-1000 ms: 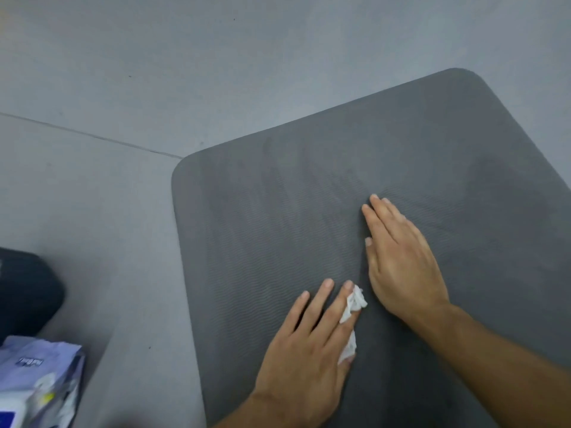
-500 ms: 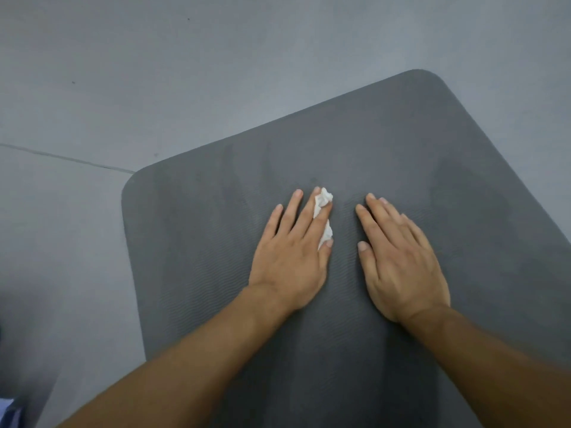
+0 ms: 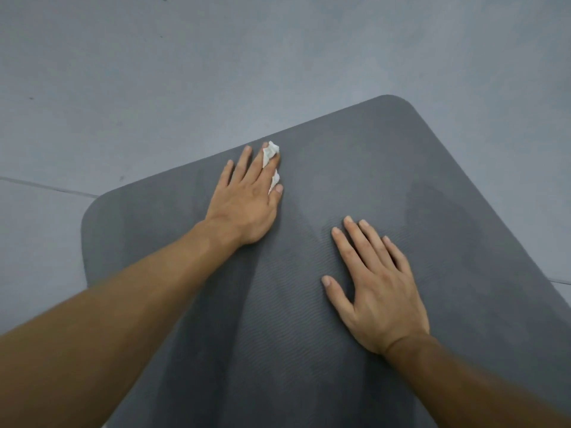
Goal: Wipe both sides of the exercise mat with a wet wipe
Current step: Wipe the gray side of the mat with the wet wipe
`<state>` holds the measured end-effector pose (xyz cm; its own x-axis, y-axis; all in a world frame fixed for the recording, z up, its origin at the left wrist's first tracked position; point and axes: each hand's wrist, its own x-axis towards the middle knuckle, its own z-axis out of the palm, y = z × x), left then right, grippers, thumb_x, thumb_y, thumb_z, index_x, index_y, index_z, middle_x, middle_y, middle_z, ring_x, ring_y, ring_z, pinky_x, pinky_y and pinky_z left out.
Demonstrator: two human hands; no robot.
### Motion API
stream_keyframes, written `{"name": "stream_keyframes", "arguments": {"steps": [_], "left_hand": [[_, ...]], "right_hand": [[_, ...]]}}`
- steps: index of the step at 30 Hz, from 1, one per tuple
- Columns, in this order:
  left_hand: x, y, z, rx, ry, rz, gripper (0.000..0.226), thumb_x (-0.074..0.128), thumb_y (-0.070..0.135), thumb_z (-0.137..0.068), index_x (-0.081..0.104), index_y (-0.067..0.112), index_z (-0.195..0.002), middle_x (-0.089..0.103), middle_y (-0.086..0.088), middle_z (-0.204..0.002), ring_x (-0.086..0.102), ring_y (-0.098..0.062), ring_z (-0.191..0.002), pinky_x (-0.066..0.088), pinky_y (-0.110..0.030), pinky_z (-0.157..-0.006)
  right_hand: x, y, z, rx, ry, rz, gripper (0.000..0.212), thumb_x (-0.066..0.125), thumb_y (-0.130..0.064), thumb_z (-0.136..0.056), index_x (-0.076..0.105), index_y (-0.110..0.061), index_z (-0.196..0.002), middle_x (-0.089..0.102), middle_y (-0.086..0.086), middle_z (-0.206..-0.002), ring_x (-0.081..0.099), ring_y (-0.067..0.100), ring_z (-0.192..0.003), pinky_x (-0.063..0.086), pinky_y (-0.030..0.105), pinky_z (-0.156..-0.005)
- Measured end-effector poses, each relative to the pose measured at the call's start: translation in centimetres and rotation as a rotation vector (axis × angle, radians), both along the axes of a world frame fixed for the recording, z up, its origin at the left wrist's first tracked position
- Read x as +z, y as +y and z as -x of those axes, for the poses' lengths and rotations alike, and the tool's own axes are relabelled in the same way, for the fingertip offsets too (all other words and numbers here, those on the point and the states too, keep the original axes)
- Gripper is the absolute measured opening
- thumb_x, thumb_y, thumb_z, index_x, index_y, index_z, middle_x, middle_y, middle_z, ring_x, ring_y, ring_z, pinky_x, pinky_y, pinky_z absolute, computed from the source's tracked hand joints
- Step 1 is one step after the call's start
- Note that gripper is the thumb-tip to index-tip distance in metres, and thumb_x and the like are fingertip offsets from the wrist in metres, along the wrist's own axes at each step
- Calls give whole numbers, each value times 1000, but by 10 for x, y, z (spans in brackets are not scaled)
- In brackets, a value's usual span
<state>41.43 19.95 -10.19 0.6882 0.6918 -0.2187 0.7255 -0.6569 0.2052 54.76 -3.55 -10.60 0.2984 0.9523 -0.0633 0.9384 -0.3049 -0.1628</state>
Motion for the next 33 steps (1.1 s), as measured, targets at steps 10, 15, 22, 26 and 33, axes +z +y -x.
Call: {"name": "stream_keyframes", "arguments": {"steps": [10,15,22,26,33], "left_hand": [[0,-111,45,-285,-39,-65,63,20,45,-109,7,22,-166,1,4,-174,-6,-18,-160,6,-44,-130],[1,-112,49,-363,-15,-68,62,21,45,-109,9,22,-166,2,5,-174,-6,-18,-160,11,-46,-130],[-4,-51,-19,-245,-28,-46,62,9,46,-108,-2,29,-166,-4,8,-174,-10,-17,-159,-2,-42,-129],[0,10,-48,-76,4,7,60,14,44,-110,-4,29,-166,-7,8,-173,-12,-19,-159,-6,-44,-128],[1,37,-33,-32,38,-9,61,13,44,-110,-5,26,-166,-10,5,-173,-12,-20,-159,-6,-42,-128]], "right_hand": [[-4,1,0,3,8,-59,64,30,-47,-105,30,-21,-163,20,-3,-172,12,13,-159,20,45,-128],[-4,1,1,-27,16,-62,66,29,-44,-105,27,-15,-163,19,-1,-172,12,11,-159,15,40,-129],[-2,1,1,-32,13,-55,67,31,-46,-104,29,-14,-163,21,0,-172,14,12,-159,13,38,-128],[-1,1,0,-35,26,-57,68,33,-46,-103,29,-15,-163,21,-1,-172,14,12,-159,11,37,-129],[-1,1,0,-34,33,-47,68,31,-47,-104,27,-15,-164,20,0,-172,14,12,-159,12,39,-128]]}}
